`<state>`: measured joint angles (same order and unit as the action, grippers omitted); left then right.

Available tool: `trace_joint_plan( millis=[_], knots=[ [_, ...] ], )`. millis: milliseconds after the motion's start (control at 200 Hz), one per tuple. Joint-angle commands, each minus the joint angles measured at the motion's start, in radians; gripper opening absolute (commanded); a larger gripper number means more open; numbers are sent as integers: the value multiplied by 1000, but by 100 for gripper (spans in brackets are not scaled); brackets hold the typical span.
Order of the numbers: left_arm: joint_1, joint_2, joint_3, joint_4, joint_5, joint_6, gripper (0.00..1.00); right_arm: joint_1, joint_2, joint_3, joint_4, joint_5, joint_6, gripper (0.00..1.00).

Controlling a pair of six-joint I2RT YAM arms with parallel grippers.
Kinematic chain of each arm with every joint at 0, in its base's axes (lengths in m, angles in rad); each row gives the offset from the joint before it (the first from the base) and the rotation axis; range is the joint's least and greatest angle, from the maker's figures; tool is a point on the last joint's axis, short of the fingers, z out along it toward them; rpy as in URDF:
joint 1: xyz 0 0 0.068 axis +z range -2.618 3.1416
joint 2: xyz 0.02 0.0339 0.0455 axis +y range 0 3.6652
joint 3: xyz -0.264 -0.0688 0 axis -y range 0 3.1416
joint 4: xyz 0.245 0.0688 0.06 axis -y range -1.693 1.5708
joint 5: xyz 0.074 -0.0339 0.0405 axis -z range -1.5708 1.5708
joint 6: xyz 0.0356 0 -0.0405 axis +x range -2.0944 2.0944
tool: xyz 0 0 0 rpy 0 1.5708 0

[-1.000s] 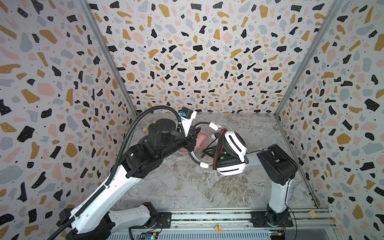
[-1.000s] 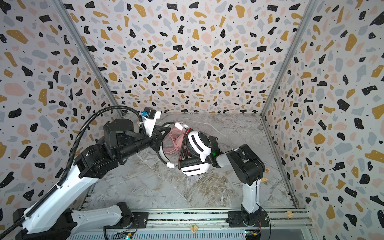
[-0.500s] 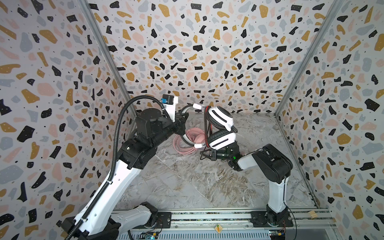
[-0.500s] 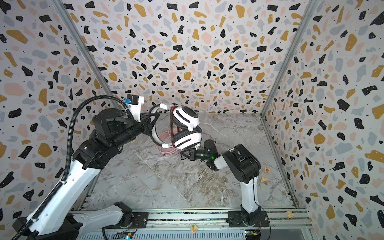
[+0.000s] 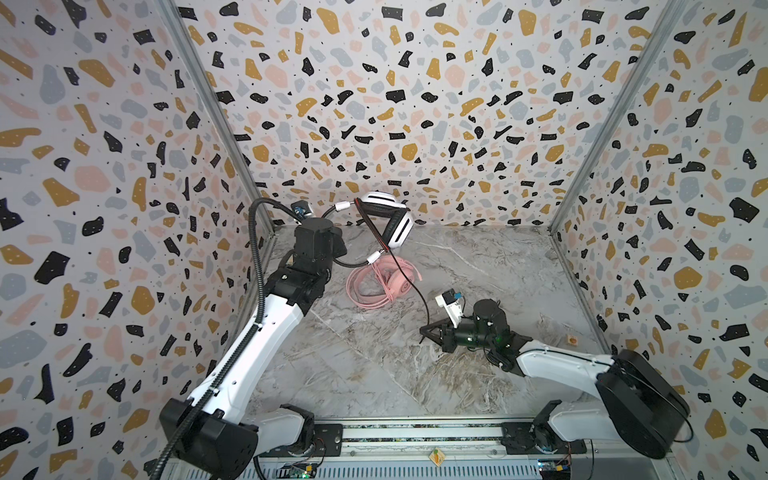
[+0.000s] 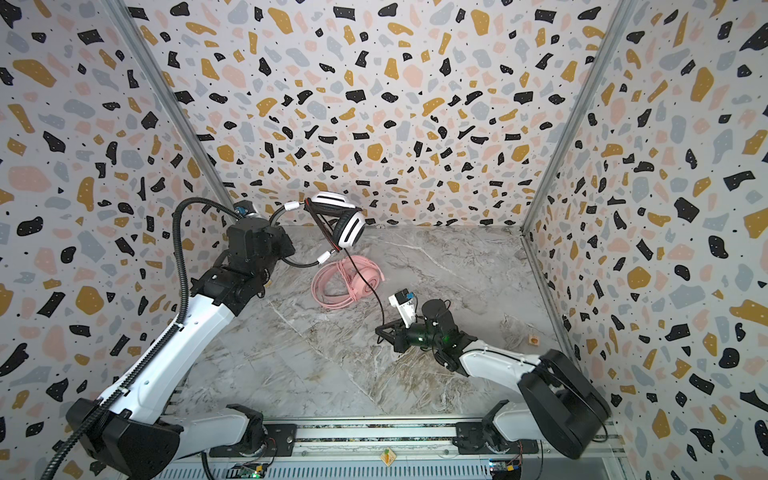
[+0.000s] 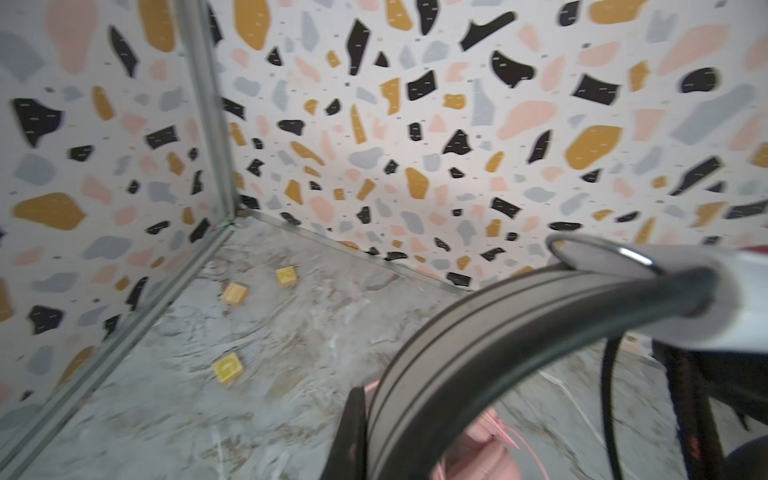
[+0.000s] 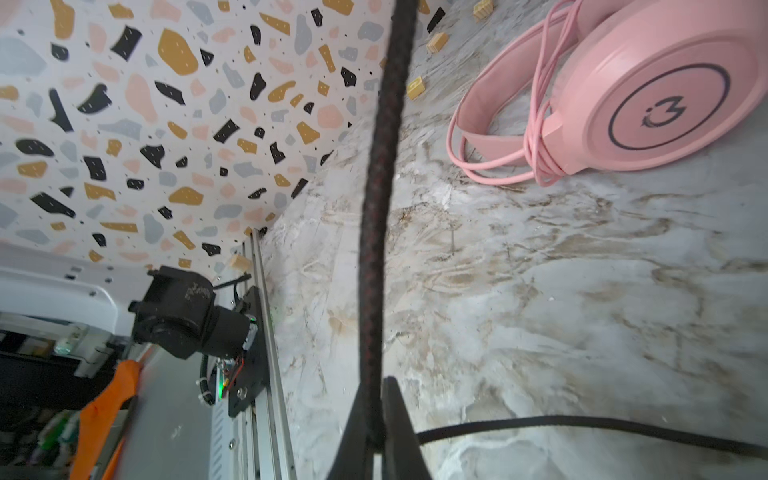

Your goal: Wrap the headphones

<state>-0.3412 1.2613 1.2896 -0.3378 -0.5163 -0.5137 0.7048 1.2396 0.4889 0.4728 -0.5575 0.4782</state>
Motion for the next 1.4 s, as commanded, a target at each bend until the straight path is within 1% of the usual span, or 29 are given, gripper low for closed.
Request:
trace_joint_plan(
  millis=[0, 90, 170, 255, 325, 365, 405, 506, 571, 651, 731, 801, 926, 1016, 1161, 1241, 1297, 1332, 1392],
  knots=[
    [8, -14, -7, 133, -263, -107, 0, 28, -161, 12, -335, 146, -112, 0],
    [7, 9, -19, 122, -337, -131, 0, 48, -281, 55, -483, 224, -140, 0],
    [5, 32, -25, 101, -374, -150, 0, 51, -361, 102, -574, 269, -143, 0],
    [3, 59, -40, 102, -378, -135, 0, 54, -415, 172, -645, 309, -156, 0],
    [-10, 79, -47, 96, -348, -84, 0, 57, -442, 228, -676, 358, -164, 0],
    [-35, 89, -49, 80, -360, -61, 0, 56, -445, 265, -690, 381, -178, 0],
    [-66, 95, -58, 71, -398, -43, 0, 57, -439, 314, -709, 408, -196, 0],
    [-150, 93, -106, 91, -467, 20, 0, 58, -402, 427, -753, 468, -251, 0],
    [-204, 86, -134, 93, -468, 63, 0, 56, -379, 502, -779, 502, -285, 0],
    [-282, 70, -182, 132, -386, 188, 0, 56, -343, 597, -834, 549, -326, 0],
    [-355, 53, -211, 135, -368, 252, 0, 56, -306, 679, -885, 588, -367, 0],
    [-400, 29, -225, 130, -266, 330, 0, 53, -281, 720, -896, 617, -392, 0],
    [-461, -17, -227, 96, -64, 407, 0, 31, -234, 756, -885, 643, -419, 0],
    [-488, -38, -228, 70, 46, 420, 0, 1, -193, 769, -865, 615, -430, 0],
    [-515, -71, -236, 37, 243, 417, 0, -90, -121, 775, -824, 499, -429, 0],
    [-518, -98, -247, 44, 384, 408, 0, -126, -84, 768, -797, 457, -429, 0],
    [-517, -118, -247, 48, 503, 407, 0, -144, -61, 748, -763, 427, -424, 0],
    [-517, -137, -241, 39, 531, 406, 0, -156, -43, 736, -751, 403, -418, 0],
    [-517, -179, -238, 48, 533, 378, 0, -162, -12, 718, -738, 367, -412, 0]
  ],
)
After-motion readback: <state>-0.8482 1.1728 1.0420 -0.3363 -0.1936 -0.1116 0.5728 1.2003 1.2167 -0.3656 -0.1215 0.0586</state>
